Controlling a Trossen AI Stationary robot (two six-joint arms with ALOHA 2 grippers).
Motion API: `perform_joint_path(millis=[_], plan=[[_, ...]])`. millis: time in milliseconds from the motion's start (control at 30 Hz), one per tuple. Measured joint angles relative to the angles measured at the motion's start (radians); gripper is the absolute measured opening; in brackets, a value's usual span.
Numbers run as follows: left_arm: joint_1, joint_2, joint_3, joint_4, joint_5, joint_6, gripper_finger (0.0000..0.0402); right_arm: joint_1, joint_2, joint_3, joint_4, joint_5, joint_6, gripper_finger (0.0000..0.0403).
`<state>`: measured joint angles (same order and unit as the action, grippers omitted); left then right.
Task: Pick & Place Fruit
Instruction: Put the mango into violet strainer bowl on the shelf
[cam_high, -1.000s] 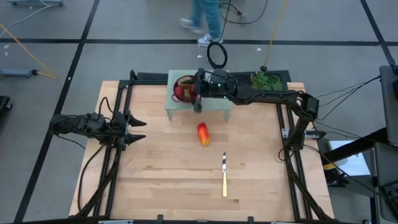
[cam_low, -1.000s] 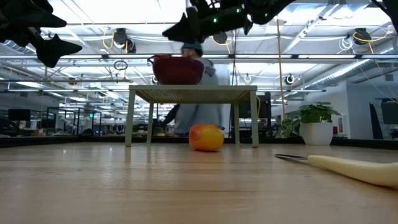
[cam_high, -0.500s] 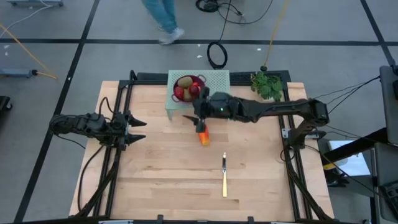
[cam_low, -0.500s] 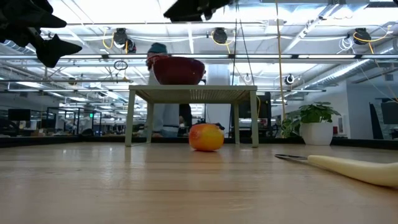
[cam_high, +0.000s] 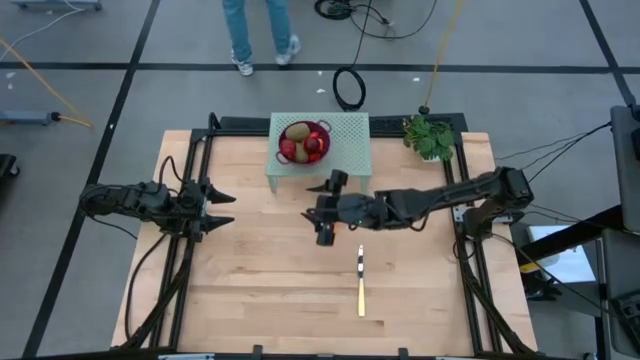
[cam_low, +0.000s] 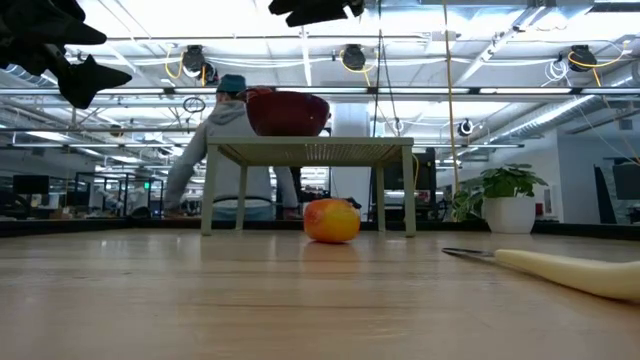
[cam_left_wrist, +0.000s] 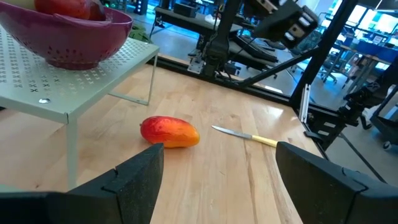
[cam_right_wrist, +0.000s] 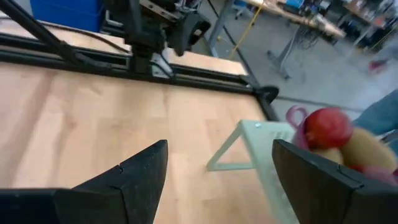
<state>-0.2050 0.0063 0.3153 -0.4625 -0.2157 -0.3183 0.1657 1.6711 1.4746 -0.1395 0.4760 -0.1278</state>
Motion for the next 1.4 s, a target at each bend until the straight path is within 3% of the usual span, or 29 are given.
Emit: perform_joint_path(millis=[733, 967, 1233, 1400], plan=[[0.0, 0.0, 0.0, 0.0, 0.001, -0.001, 0.031, 0.127, 0.0, 0.0, -0.351, -0.007, 0.41, 0.0279], [0.0, 0.0, 0.0, 0.0, 0.0, -0.064, 0.031, 0.07, 0.0, 0.0, -0.367, -0.133, 0.581, 0.0279], [0.0, 0.0, 0.0, 0.0, 0.0, -0.105, 0.031, 0.021, 0.0, 0.0, -0.366, -0.147, 0.907, 0.0279], [0.0, 0.0, 0.0, 0.0, 0.0, -0.11, 0.031, -0.006, 0.001, 0.0, -0.366, -0.167, 1.03, 0.0279]])
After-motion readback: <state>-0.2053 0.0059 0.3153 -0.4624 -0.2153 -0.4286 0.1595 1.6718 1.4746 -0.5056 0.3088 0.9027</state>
